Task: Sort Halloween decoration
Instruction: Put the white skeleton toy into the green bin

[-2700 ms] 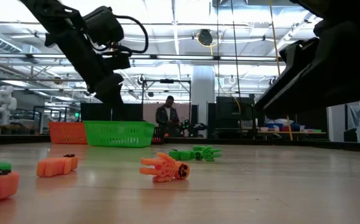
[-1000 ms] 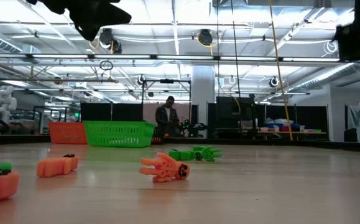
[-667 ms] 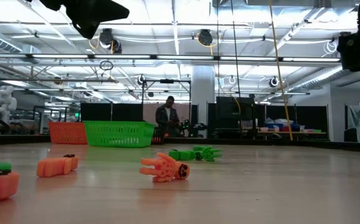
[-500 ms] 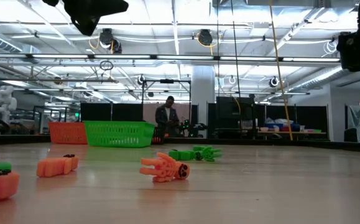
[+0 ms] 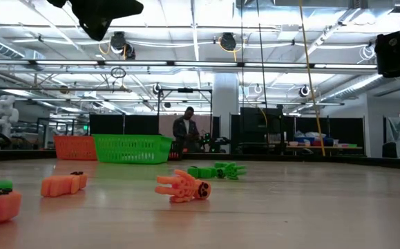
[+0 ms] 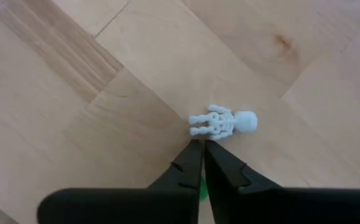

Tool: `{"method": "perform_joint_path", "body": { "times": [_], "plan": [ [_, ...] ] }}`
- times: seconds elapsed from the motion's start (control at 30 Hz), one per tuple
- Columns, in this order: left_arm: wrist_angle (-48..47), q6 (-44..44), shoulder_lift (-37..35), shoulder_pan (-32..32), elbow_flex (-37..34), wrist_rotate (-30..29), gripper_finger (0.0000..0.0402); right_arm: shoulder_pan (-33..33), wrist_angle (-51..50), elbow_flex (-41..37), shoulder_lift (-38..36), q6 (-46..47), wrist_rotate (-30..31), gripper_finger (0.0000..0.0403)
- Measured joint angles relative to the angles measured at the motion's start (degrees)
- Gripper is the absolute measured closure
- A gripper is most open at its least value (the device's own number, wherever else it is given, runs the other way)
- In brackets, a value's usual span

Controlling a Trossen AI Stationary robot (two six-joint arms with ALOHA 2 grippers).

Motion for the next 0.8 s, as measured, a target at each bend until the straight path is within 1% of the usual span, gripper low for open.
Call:
{"method": "perform_joint_path", "body": {
  "times": [0.2, 0.33, 0.47, 0.53, 0.7, 0.8],
  "plan": [
    [1.07, -0.43, 1.73, 0.00, 0.00, -0.01, 0.0210, 0.12, 0.18, 0.64, -0.08, 0.05, 0.08, 0.0400],
    [2.09, -0.41, 3.09, 0.00, 0.00, -0.01, 0.0210, 0.13, 0.29, 1.48, 0.01, 2.93, 0.39, 0.0399],
    [4.20, 0.00, 3.28, 0.00, -0.02, -0.03, 0.0210, 0.15, 0.69, 2.77, 0.01, 3.21, 4.96, 0.0399],
    [4.50, 0.03, 3.28, 0.00, 0.00, -0.01, 0.0210, 0.07, 0.55, 3.45, 0.01, 3.23, 6.14, 0.0399],
    [4.62, 0.04, 3.28, 0.00, -0.02, -0.01, 0.0210, -0.35, -2.55, 5.76, -0.01, 3.21, 5.87, 0.0399],
    [4.63, 0.12, 3.28, 0.00, -0.02, -0.01, 0.0210, -0.33, -5.96, 8.07, -0.03, 0.16, 5.82, 0.0399]
  ]
}}
